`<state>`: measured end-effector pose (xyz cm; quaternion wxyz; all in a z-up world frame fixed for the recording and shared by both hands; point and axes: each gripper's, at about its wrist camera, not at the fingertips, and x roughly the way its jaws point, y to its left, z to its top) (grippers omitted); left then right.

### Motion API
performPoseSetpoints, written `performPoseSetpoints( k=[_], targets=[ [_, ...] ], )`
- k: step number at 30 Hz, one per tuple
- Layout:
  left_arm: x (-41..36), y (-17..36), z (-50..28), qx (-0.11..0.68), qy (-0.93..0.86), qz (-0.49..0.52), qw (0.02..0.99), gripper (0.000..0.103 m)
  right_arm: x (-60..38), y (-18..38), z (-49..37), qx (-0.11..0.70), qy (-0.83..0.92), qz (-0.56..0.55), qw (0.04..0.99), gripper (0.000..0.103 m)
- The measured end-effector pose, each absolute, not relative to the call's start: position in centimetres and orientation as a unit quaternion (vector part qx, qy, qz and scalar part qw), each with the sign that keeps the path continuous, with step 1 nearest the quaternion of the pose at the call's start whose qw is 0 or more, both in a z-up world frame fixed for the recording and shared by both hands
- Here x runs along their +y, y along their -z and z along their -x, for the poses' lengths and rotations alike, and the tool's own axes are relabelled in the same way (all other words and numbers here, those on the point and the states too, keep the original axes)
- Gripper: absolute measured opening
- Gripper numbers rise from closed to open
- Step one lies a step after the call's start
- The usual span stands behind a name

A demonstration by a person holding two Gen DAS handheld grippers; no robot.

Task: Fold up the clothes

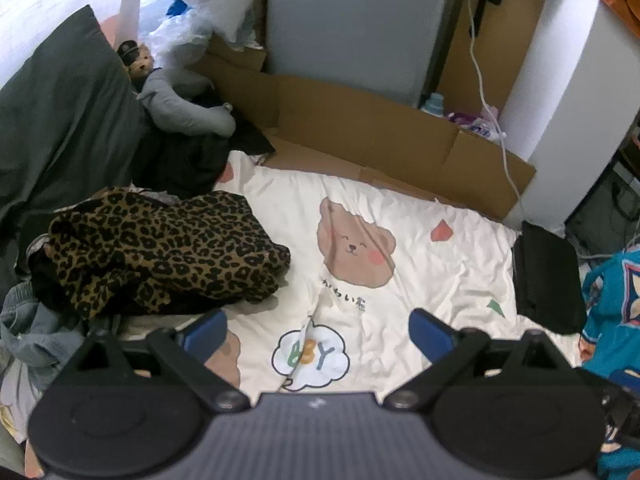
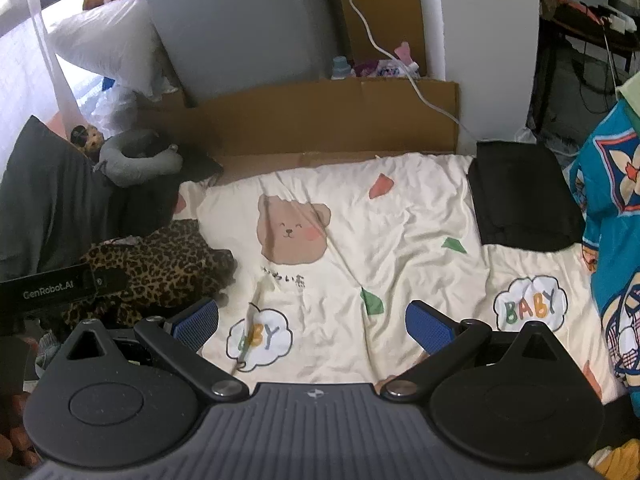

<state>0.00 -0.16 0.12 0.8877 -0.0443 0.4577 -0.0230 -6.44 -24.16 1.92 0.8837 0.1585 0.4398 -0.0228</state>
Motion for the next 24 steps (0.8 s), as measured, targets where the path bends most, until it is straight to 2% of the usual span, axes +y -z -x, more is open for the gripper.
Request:
performPoseSetpoints(
  k=[13,24],
  targets=[
    [-1.5,-1.1,0.0,0.439,0.08,0.064,0.893,0.098,-23.8,-3.0,6.1,0.394,0.016,-0.118,0.911,0.103],
    [-1.7,-1.6,0.5,0.411,0.108,0.056,0.903,0.098,-24.3,-2.5,5.9,0.4,0.015,-0.131,0.907,0.103]
  ],
)
